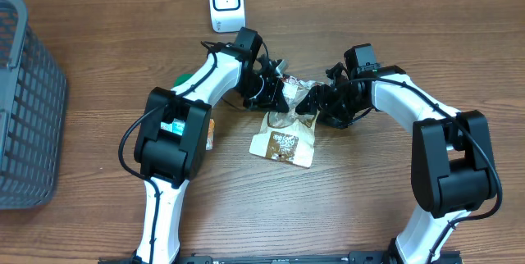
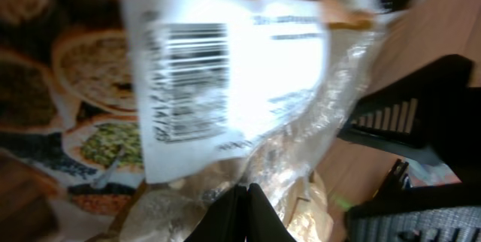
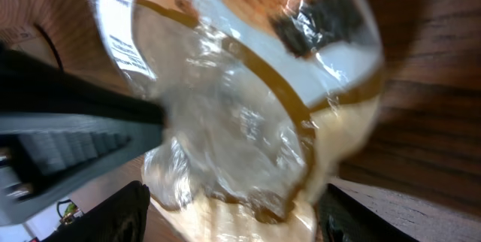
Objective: Scan the item barcode
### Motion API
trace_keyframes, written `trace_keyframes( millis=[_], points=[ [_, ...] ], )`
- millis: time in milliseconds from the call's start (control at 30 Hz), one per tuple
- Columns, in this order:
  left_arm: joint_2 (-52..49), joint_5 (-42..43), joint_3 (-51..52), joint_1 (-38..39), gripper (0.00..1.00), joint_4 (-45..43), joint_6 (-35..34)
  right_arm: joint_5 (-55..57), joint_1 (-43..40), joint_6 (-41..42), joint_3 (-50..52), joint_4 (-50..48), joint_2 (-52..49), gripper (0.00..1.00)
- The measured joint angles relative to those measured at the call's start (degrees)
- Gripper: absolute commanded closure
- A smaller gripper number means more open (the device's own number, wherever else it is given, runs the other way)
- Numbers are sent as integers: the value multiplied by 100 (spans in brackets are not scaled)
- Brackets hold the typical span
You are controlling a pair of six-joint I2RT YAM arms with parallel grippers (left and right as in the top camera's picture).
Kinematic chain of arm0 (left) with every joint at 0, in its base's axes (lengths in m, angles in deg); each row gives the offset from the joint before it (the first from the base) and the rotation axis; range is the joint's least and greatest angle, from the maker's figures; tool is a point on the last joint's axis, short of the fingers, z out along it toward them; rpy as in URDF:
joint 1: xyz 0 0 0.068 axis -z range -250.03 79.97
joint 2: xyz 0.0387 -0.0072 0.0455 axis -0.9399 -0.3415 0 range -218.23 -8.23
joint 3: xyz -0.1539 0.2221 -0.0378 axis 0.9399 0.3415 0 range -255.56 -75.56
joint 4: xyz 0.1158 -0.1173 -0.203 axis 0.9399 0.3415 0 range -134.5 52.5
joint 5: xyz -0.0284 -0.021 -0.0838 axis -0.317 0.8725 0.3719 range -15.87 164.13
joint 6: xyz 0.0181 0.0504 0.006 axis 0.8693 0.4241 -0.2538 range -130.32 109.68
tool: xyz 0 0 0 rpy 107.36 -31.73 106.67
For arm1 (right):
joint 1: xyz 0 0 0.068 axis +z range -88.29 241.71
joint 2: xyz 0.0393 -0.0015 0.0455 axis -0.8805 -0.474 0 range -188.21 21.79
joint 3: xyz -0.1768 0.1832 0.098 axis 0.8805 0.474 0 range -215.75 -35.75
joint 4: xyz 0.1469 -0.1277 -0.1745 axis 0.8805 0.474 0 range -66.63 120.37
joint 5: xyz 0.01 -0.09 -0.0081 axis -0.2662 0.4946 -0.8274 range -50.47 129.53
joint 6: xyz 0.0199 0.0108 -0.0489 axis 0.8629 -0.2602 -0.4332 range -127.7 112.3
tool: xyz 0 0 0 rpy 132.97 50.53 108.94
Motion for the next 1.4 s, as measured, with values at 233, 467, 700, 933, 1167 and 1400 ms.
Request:
trace_keyframes(
  millis=[233, 467, 700, 933, 1167, 1400],
  points=[
    [-17, -205, -2, 15, 96, 188, -411, 334, -92, 280, 0, 114, 0, 28],
    [-17, -398, -2, 15, 96, 319, -527, 72, -203, 358, 398, -929, 13, 28],
    [-17, -402, -4, 15, 96, 341, -546, -896, -186, 866, 1443, -2734, 173, 30],
    [-20, -369, -4, 4, 96, 365, -546, -1032, 304, 1609, 1928, -3792, 201, 49],
    [-20, -306, -24, -175, 96, 409, -544, -577, 839, 2205, 2009, -4113, 199, 63],
    [-26, -289, -125, -208, 96, 540, -503, -603, 837, 2334, 2120, -4516, 96, 86]
  ],
)
